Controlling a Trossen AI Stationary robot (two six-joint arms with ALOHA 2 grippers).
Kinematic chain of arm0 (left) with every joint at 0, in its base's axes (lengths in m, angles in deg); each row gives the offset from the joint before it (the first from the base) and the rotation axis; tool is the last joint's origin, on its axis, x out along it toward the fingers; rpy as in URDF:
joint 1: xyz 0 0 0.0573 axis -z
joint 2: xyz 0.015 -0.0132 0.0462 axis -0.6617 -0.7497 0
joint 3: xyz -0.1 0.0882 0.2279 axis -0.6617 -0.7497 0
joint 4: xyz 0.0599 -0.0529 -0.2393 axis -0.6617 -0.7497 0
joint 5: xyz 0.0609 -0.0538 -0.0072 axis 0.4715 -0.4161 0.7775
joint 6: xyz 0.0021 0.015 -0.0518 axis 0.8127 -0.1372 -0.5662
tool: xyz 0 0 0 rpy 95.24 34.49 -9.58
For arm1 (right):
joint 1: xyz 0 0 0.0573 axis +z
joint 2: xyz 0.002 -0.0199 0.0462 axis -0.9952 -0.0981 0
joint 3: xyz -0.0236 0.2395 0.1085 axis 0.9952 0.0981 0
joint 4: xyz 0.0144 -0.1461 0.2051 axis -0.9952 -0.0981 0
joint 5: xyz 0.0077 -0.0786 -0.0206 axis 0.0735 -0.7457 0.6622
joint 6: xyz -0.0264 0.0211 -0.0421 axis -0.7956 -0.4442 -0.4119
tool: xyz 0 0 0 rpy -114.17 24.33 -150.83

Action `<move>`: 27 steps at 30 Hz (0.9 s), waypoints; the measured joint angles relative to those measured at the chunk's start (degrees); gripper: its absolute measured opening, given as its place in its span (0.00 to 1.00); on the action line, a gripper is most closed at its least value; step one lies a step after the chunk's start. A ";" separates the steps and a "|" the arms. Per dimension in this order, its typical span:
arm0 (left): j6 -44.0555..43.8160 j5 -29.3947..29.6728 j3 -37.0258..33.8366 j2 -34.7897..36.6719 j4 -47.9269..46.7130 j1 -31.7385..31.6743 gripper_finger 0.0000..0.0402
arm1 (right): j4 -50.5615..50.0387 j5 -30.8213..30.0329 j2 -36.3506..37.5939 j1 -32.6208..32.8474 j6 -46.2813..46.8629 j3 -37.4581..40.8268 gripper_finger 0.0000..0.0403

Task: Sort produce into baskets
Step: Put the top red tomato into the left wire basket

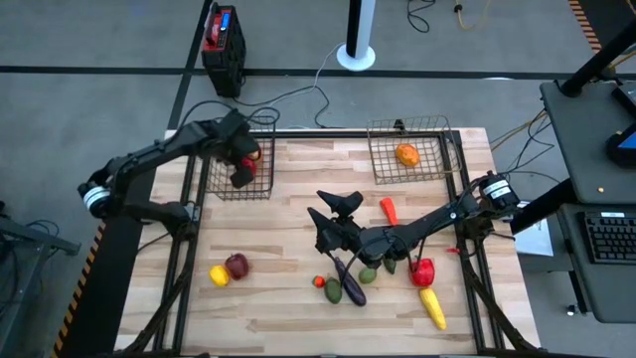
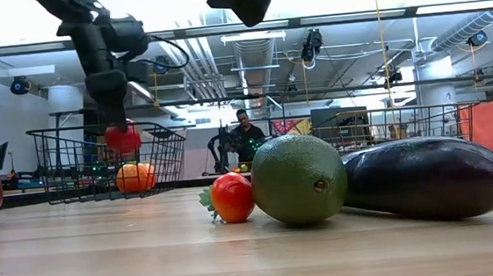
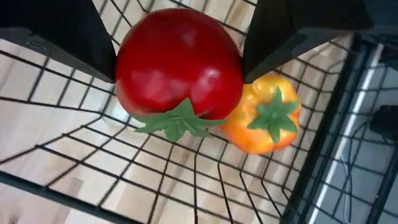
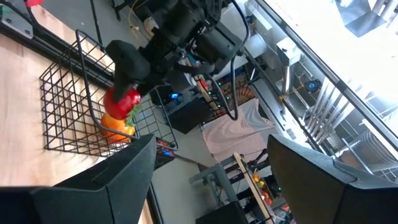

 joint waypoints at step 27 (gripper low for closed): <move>-15.72 -0.99 0.71 -9.33 3.57 -2.17 0.77 | 0.04 -0.04 0.00 0.00 1.10 0.11 0.74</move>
